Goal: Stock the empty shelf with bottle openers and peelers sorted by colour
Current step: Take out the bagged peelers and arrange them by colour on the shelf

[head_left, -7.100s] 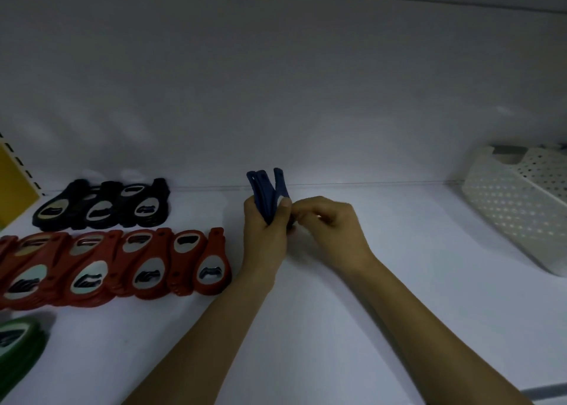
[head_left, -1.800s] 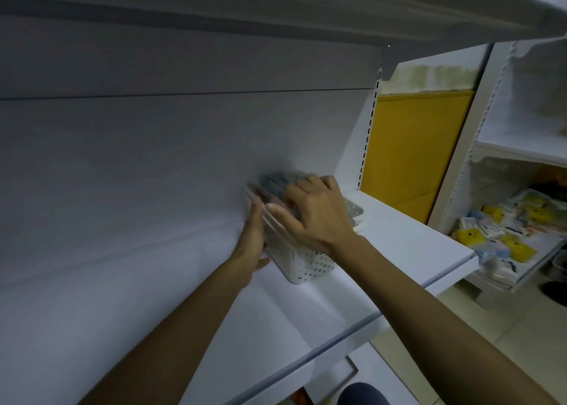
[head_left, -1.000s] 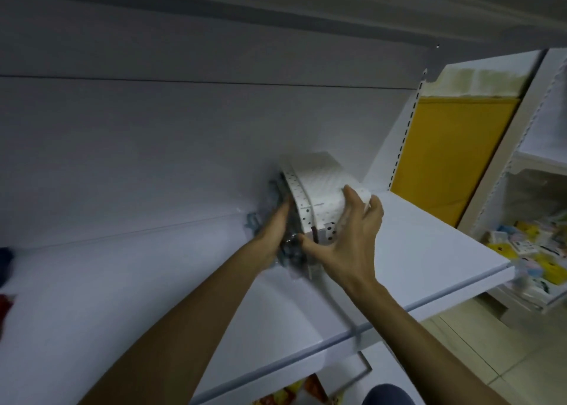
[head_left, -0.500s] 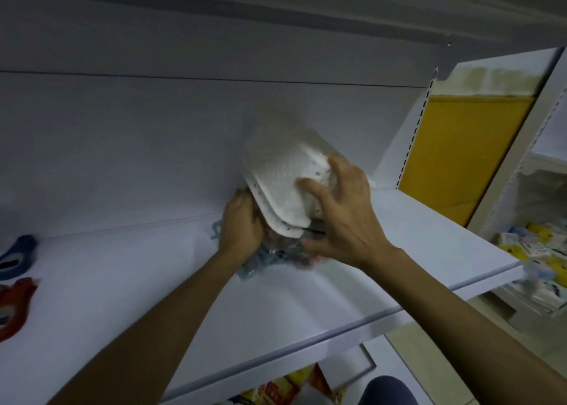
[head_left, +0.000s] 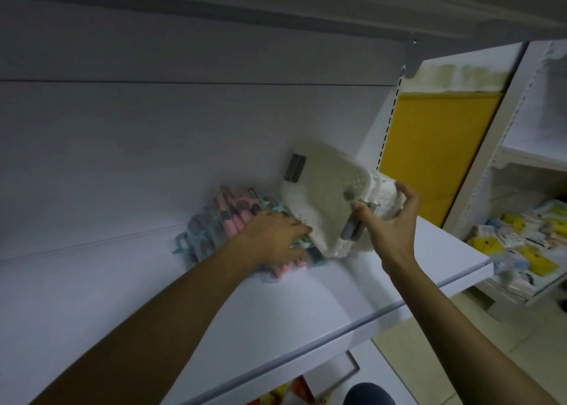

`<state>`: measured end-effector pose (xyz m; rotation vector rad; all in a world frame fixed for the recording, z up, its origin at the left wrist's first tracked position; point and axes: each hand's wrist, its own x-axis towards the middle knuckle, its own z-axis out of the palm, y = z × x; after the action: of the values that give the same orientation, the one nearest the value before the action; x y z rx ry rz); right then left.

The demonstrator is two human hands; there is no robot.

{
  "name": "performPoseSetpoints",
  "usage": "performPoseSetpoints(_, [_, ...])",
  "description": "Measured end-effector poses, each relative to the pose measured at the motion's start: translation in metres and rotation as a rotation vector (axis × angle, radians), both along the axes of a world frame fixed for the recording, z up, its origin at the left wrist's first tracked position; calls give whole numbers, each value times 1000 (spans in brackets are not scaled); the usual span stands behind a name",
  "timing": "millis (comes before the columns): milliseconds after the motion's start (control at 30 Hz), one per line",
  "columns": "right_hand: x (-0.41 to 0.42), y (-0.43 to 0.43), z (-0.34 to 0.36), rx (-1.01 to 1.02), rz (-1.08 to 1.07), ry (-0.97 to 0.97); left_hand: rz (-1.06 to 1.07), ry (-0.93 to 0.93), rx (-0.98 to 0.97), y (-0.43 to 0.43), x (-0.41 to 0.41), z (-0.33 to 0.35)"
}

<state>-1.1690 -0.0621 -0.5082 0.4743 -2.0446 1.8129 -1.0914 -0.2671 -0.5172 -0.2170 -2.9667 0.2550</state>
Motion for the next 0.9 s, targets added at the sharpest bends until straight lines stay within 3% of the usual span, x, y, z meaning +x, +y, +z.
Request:
performPoseSetpoints(200, [-41, 9, -18, -380, -78, -396, 55, 51, 104, -2, -4, -15])
performPoseSetpoints(333, [-69, 19, -16, -441, -269, -602, 50, 95, 86, -4, -5, -21])
performPoseSetpoints(433, [-63, 17, -22, -333, -420, -465, 62, 100, 95, -3, -9, -25])
performPoseSetpoints(567, [-37, -10, -39, -165, -280, -155, 68, 96, 74, -1, -14, -28])
performPoseSetpoints(800, [-65, -17, -25, -231, -312, -240, 66, 115, 82, -1, -13, -30])
performPoseSetpoints(900, [-53, -13, -23, -251, -250, -356, 80, -7, 279, 0, -13, -19])
